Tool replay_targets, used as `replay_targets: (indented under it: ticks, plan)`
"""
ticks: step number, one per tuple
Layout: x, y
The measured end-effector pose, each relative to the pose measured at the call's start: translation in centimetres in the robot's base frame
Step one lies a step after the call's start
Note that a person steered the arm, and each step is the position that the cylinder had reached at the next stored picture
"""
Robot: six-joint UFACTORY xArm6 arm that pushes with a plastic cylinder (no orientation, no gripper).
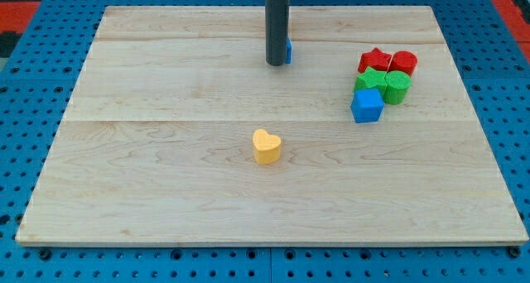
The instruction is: Move the yellow heart diagonally left of the blue triangle
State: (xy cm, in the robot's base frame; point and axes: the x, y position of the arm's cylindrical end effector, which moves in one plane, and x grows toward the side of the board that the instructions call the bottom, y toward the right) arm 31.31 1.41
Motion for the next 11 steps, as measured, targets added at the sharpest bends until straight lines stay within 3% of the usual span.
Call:
replay_targets:
  ticks: [2, 3, 5, 6, 7, 9, 10, 11]
  plan:
    - [-3.7, 0.0]
    - [-0.9, 1.0]
    - [14.8, 7.4]
    - [21.0, 5.0]
    - [19.4, -3.2]
    - [10.3, -4.8]
    - [9.8, -6.3]
    - [6.8, -6.1]
